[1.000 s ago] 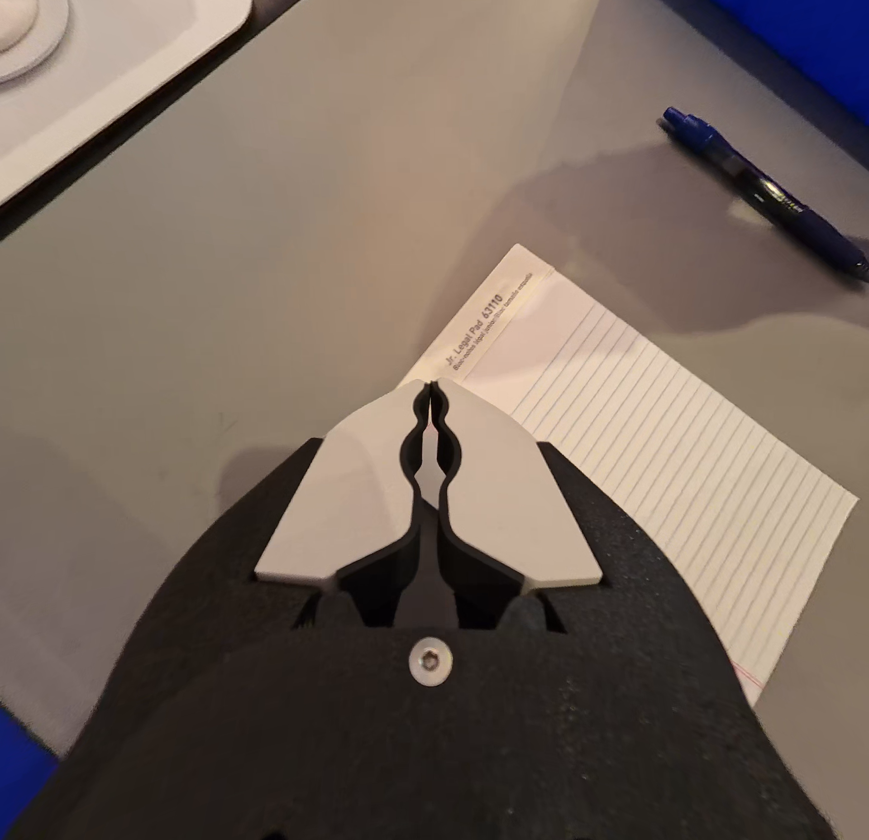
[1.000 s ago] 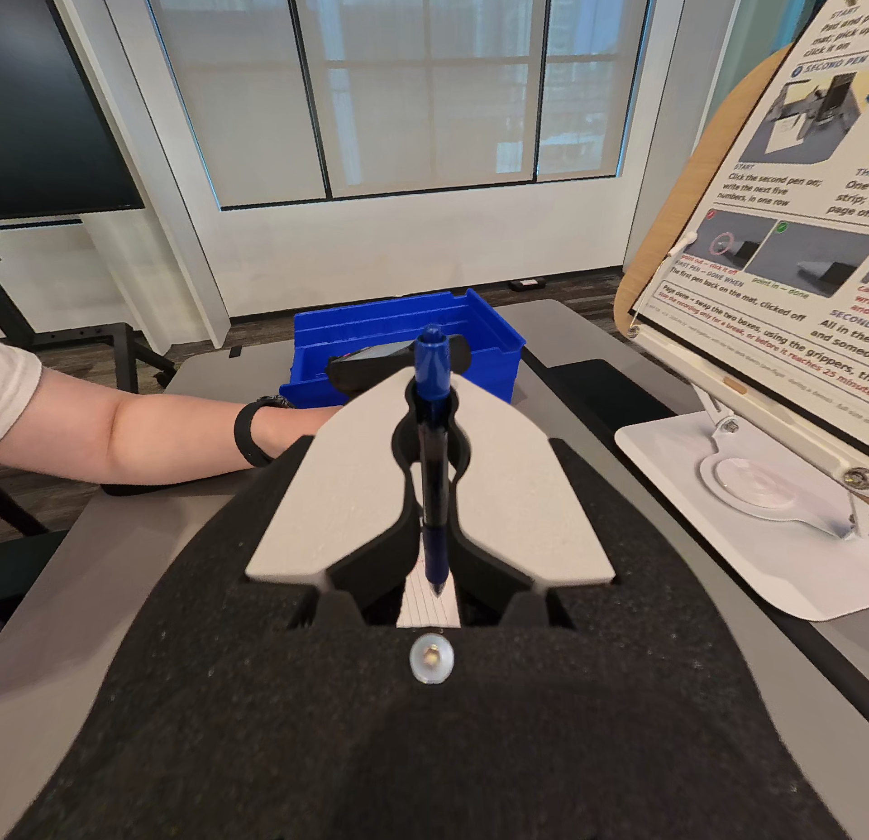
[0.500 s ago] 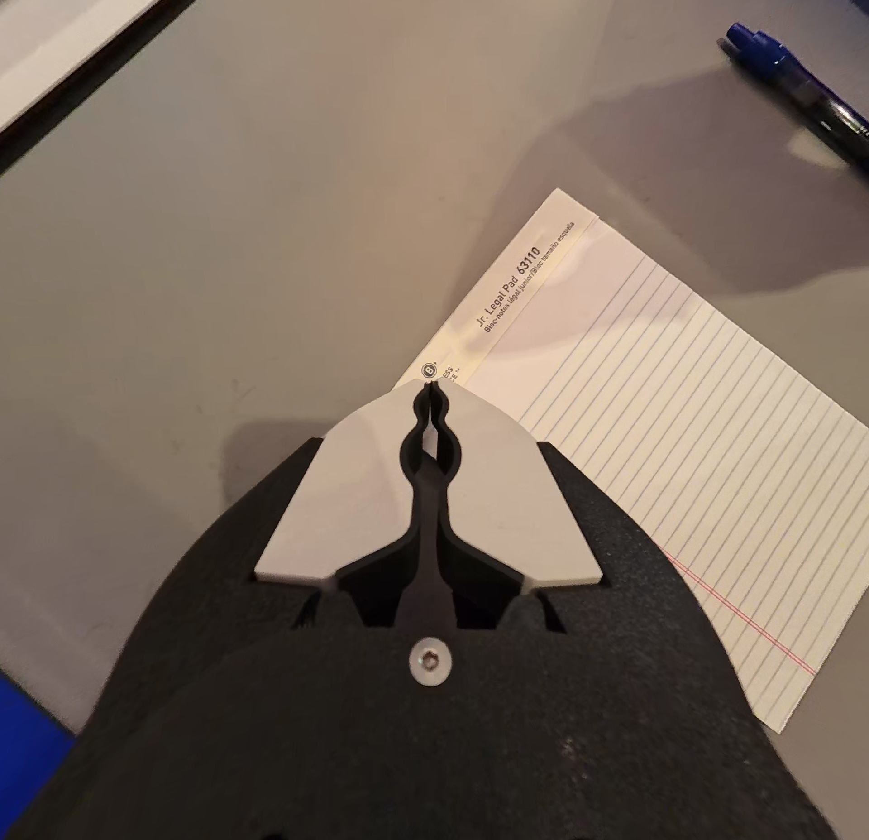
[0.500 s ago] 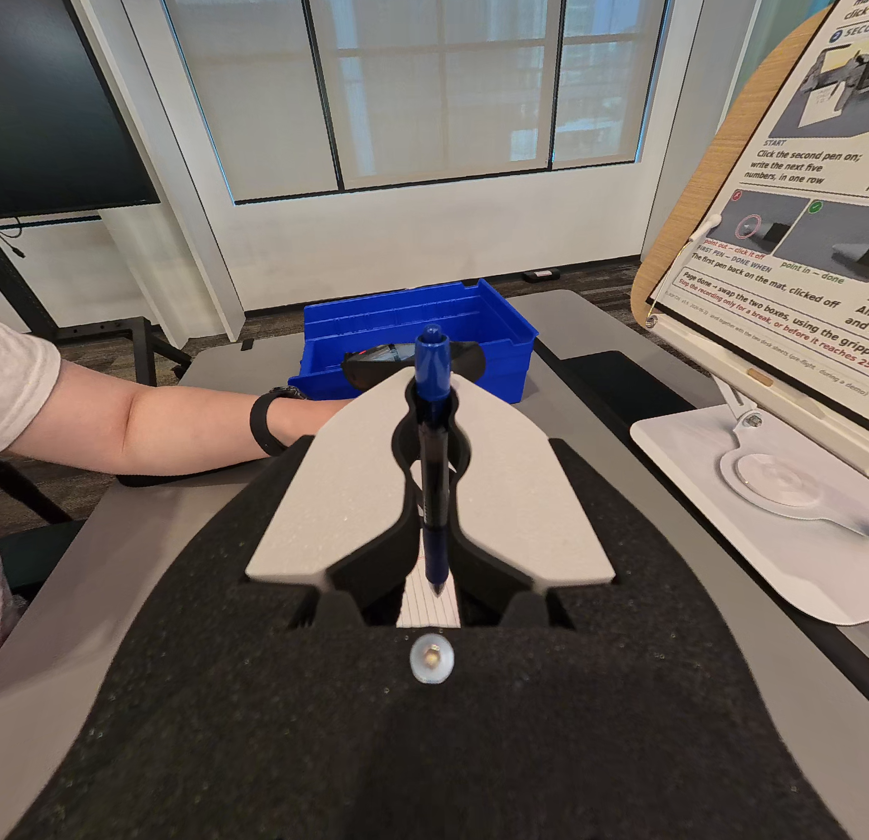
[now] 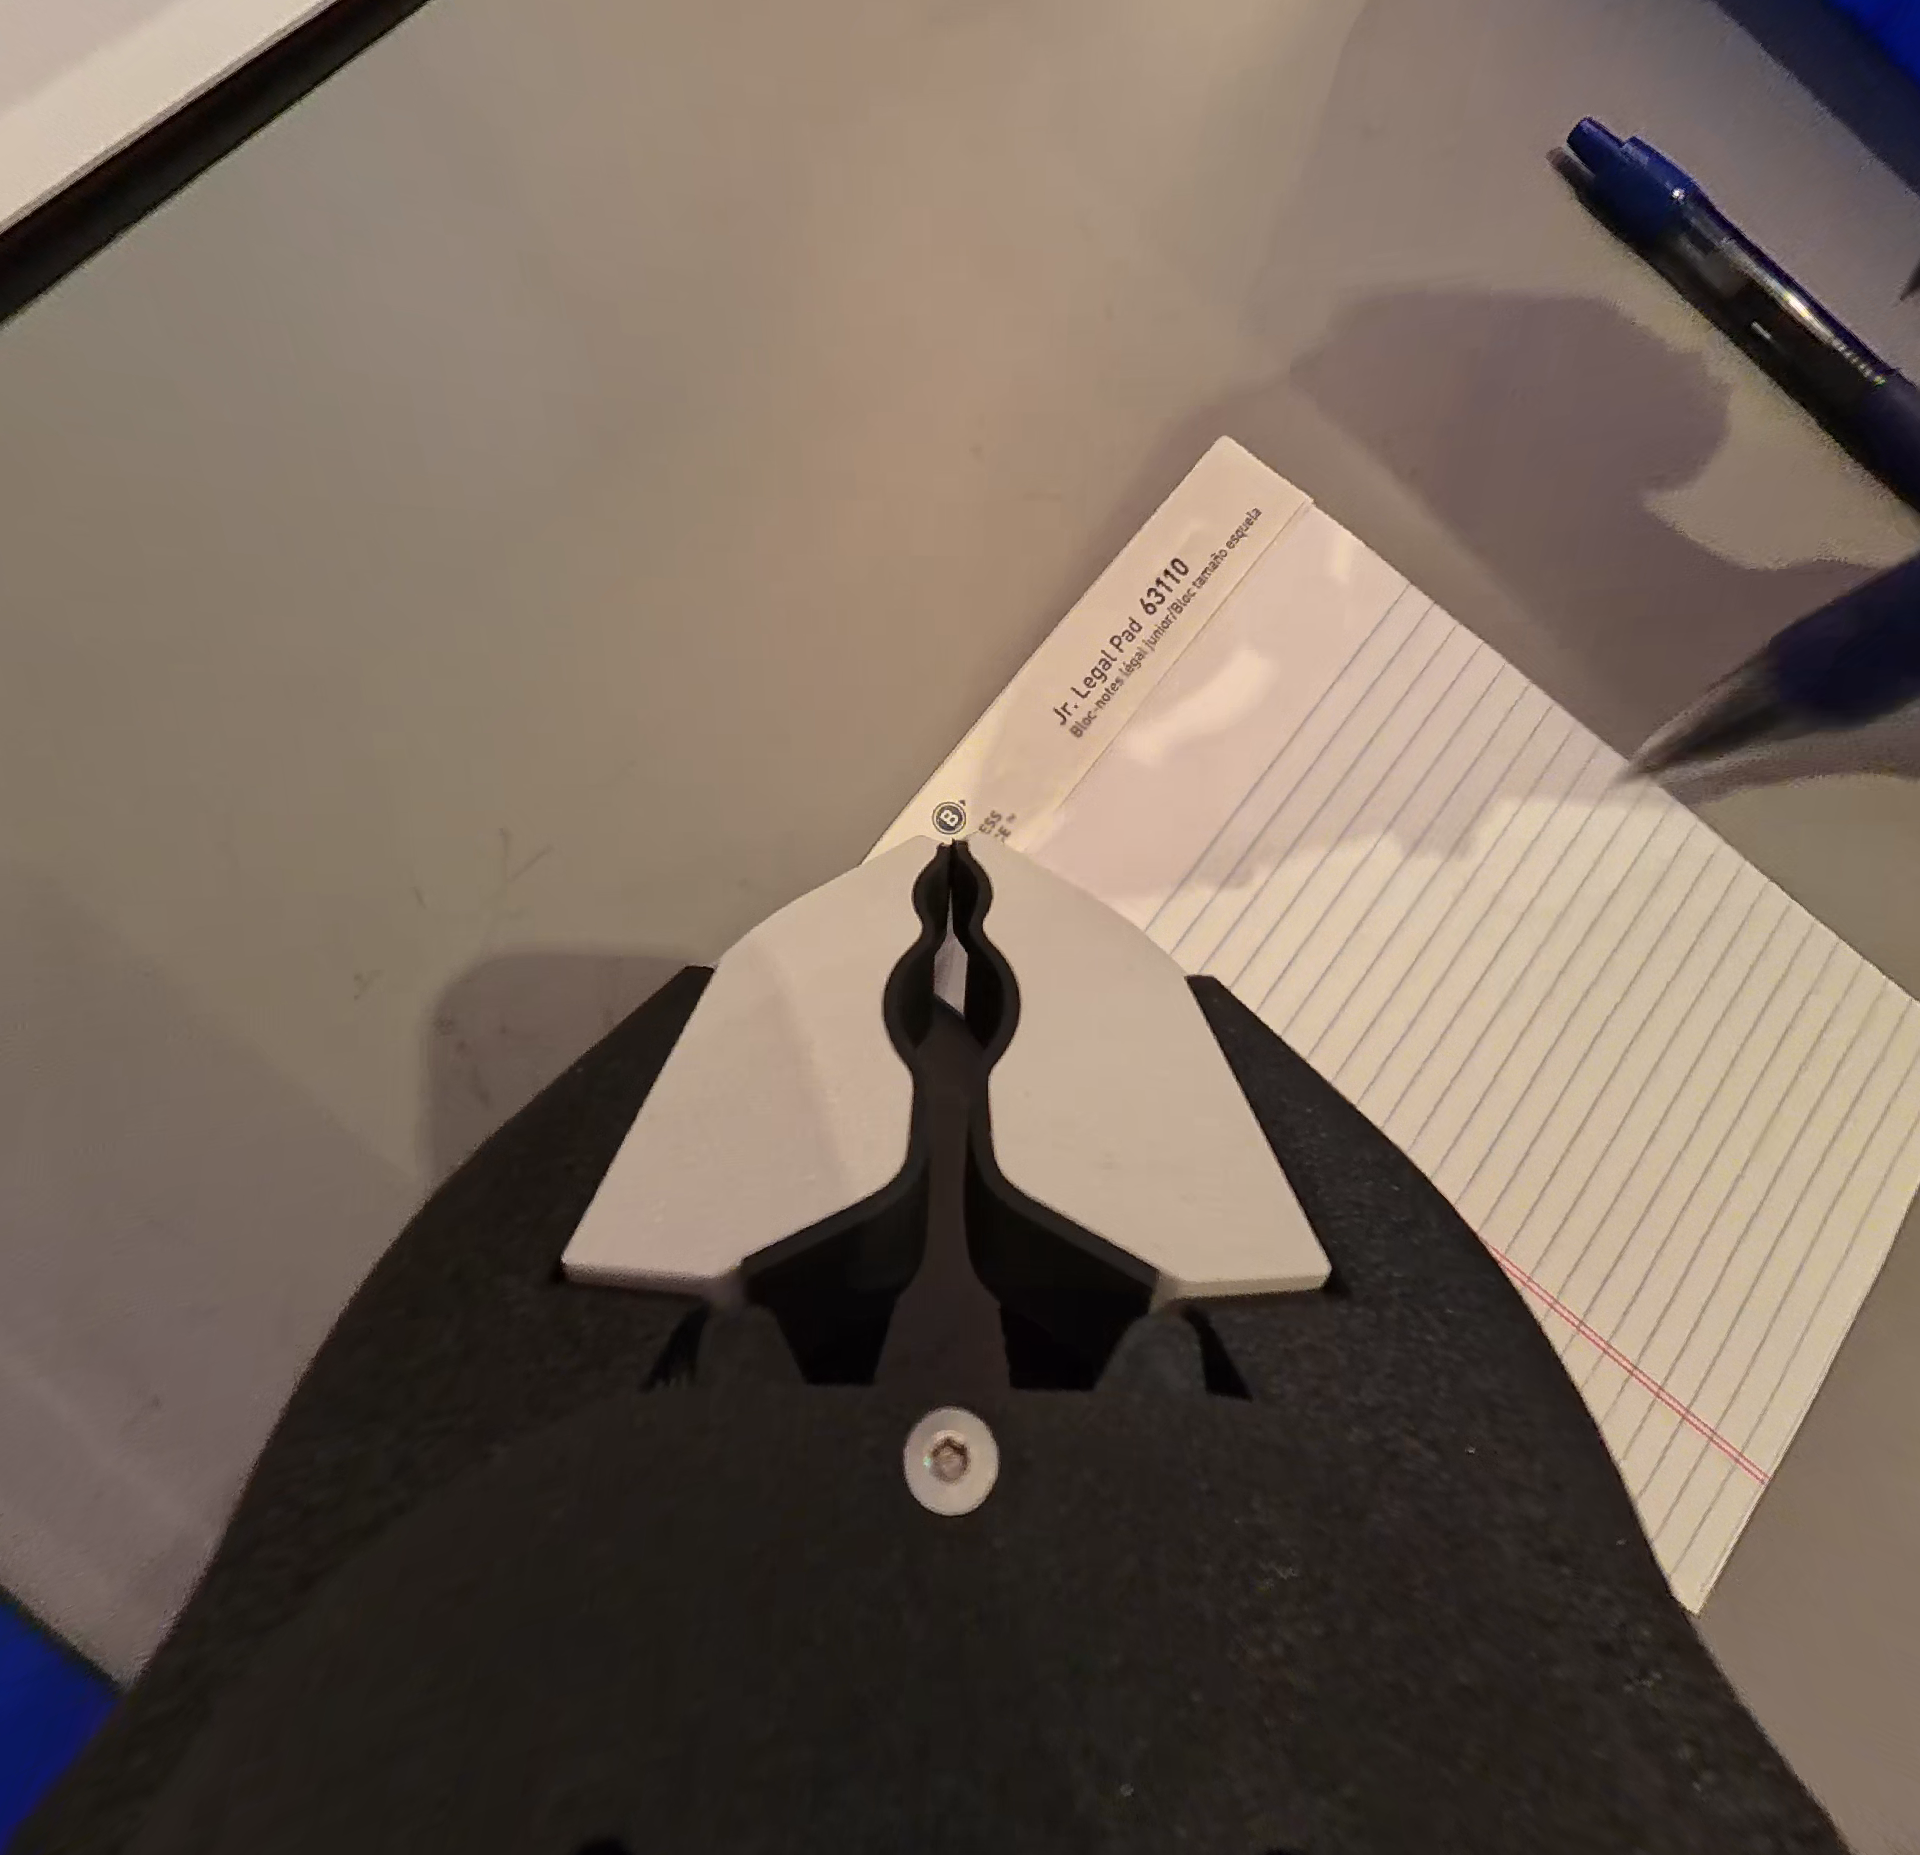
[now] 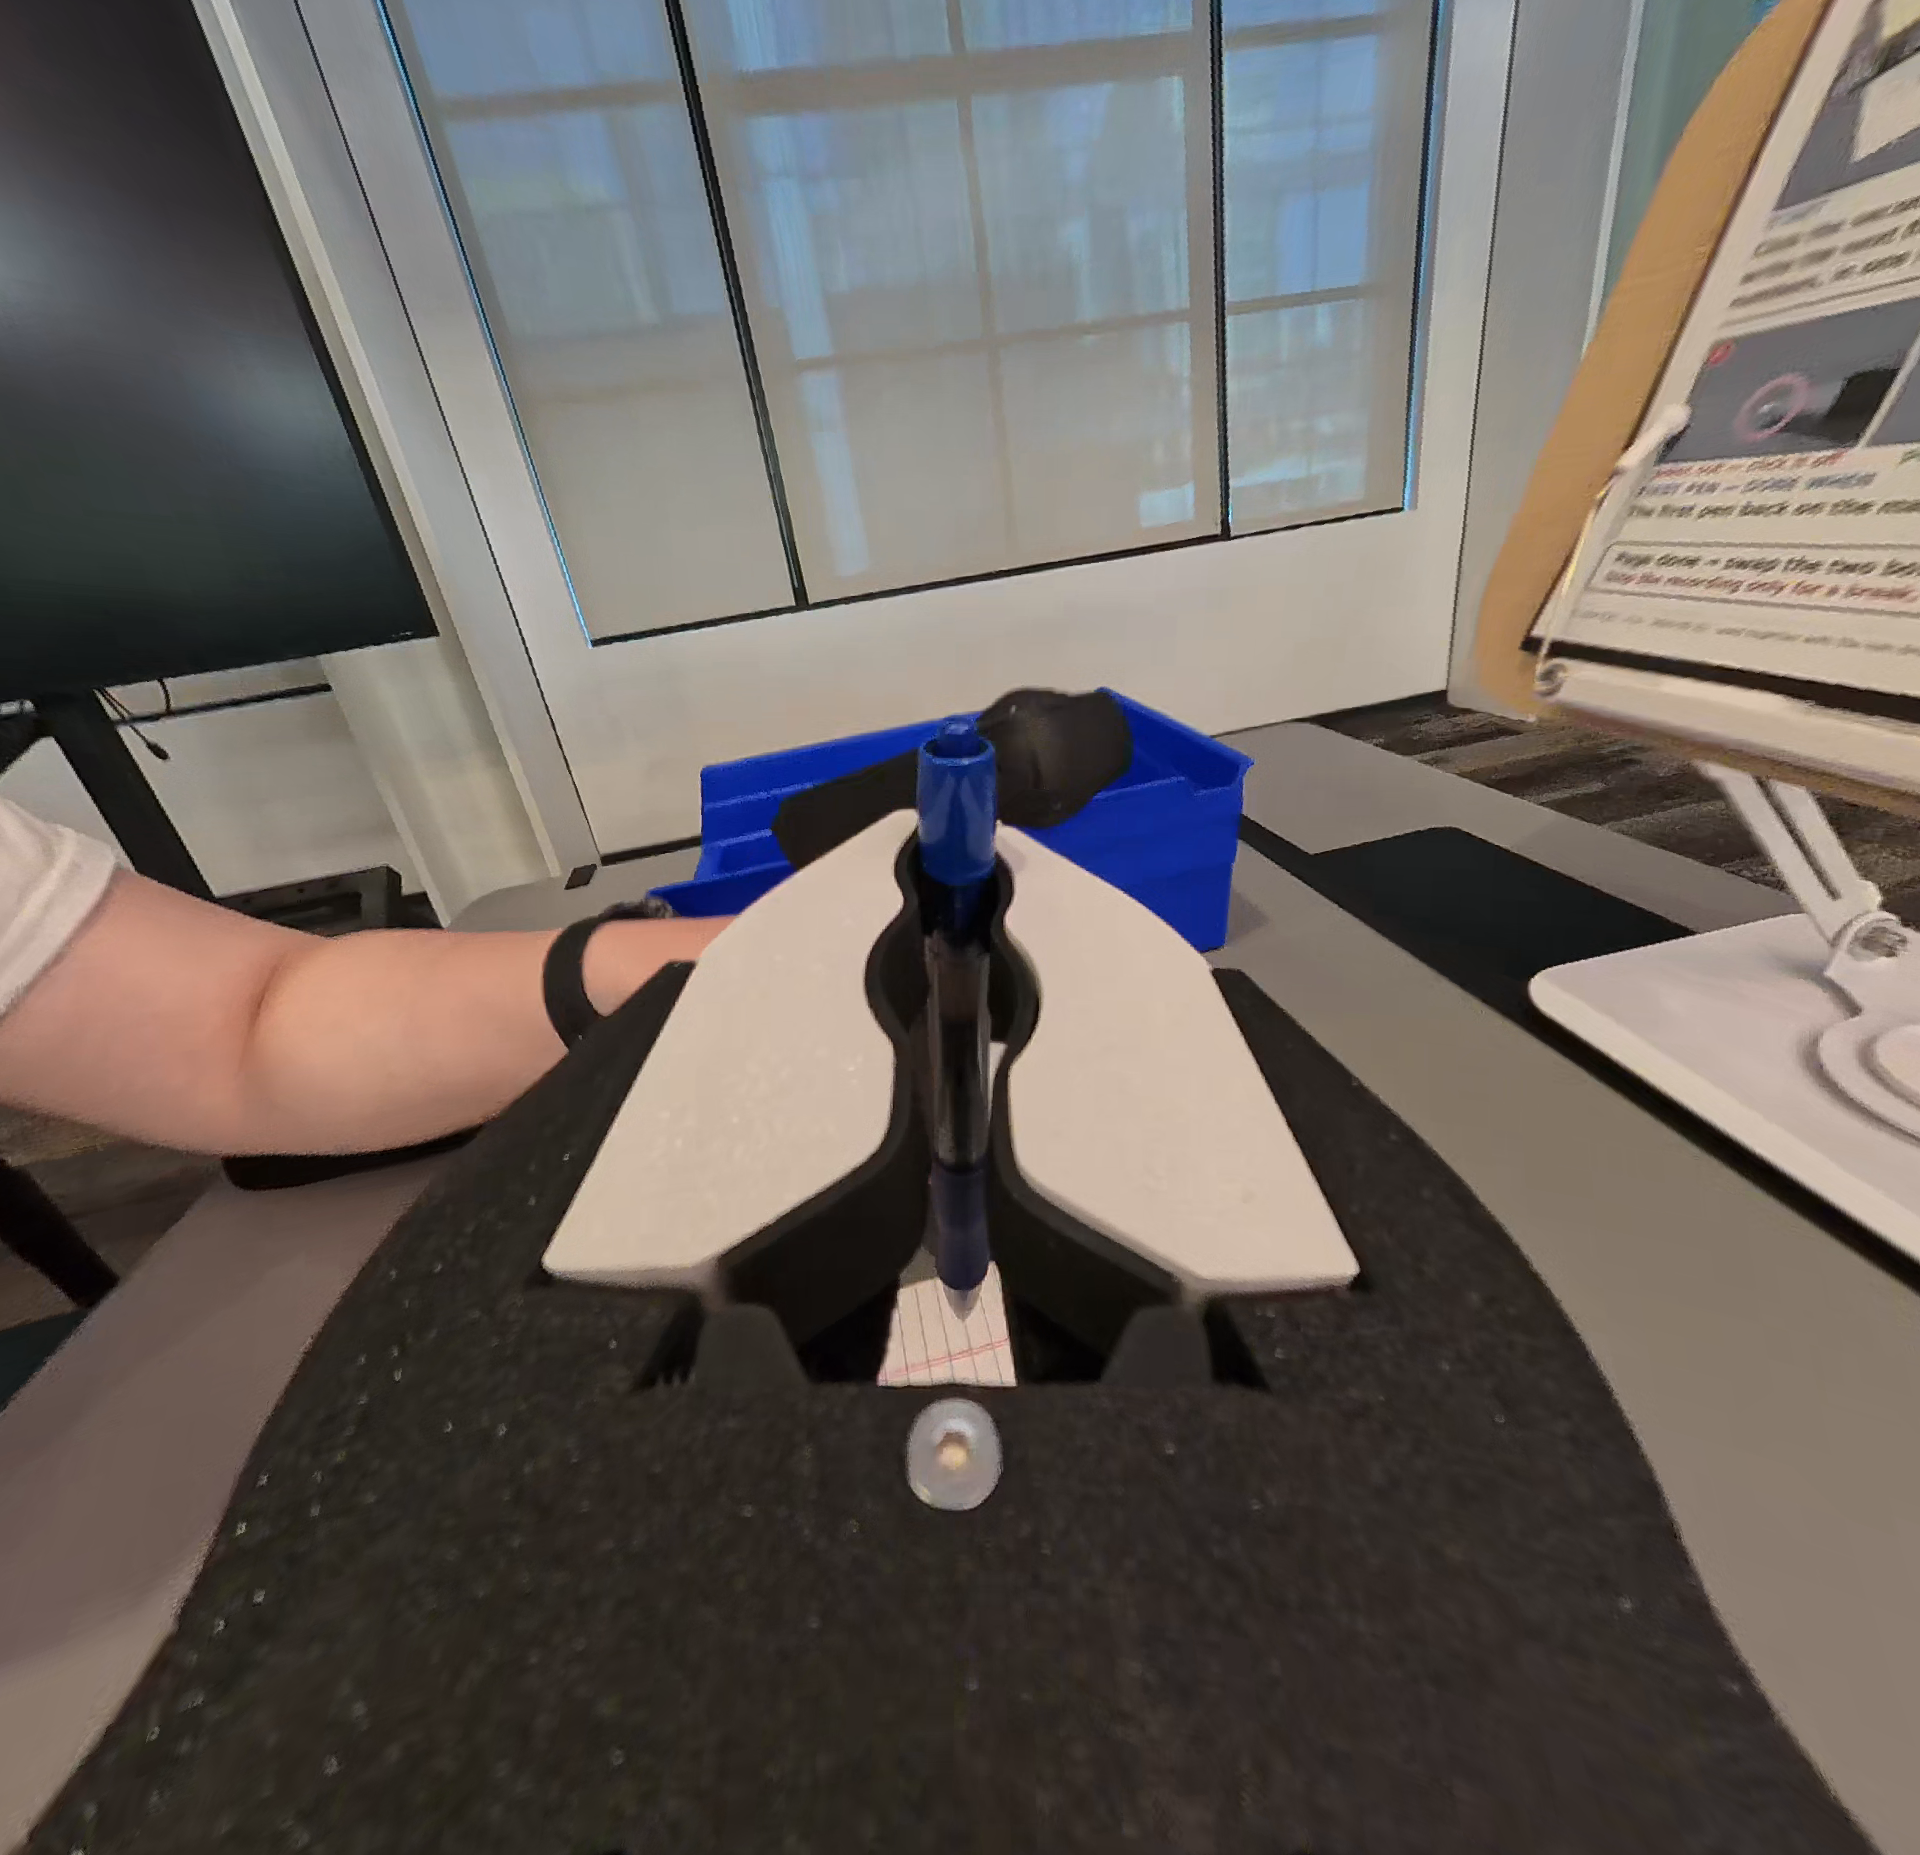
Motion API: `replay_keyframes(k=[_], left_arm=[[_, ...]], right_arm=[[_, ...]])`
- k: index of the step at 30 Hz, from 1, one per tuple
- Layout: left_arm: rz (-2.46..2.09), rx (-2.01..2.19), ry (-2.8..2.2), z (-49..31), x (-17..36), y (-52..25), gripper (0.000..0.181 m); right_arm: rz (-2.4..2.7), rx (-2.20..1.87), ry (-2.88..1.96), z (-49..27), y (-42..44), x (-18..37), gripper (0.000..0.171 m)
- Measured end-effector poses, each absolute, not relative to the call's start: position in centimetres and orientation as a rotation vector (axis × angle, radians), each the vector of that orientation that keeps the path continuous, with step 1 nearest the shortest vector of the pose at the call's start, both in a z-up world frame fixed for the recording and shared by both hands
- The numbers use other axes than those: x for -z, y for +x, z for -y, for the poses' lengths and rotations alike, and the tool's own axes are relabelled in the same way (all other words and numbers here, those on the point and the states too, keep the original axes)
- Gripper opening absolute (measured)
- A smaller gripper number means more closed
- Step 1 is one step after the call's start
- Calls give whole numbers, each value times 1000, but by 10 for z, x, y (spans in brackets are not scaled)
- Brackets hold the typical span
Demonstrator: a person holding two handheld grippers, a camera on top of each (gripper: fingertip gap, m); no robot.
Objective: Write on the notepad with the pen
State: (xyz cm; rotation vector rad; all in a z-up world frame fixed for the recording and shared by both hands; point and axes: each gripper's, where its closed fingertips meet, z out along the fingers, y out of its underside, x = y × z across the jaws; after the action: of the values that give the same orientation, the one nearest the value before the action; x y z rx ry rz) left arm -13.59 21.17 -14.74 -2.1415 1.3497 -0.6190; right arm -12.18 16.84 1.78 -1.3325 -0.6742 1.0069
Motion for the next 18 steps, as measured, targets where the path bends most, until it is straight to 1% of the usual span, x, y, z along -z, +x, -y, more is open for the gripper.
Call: replay_keyframes(k=[4, 18], left_arm=[[-1342, 639, -2154, -212, 147, -136, 0], [-1331, 686, -2165, -212, 147, -135, 0]], right_arm=[[753, -963, -1395, -176, -138, 5, 6], [773, -965, -1439, -192, -159, 38, 6]])
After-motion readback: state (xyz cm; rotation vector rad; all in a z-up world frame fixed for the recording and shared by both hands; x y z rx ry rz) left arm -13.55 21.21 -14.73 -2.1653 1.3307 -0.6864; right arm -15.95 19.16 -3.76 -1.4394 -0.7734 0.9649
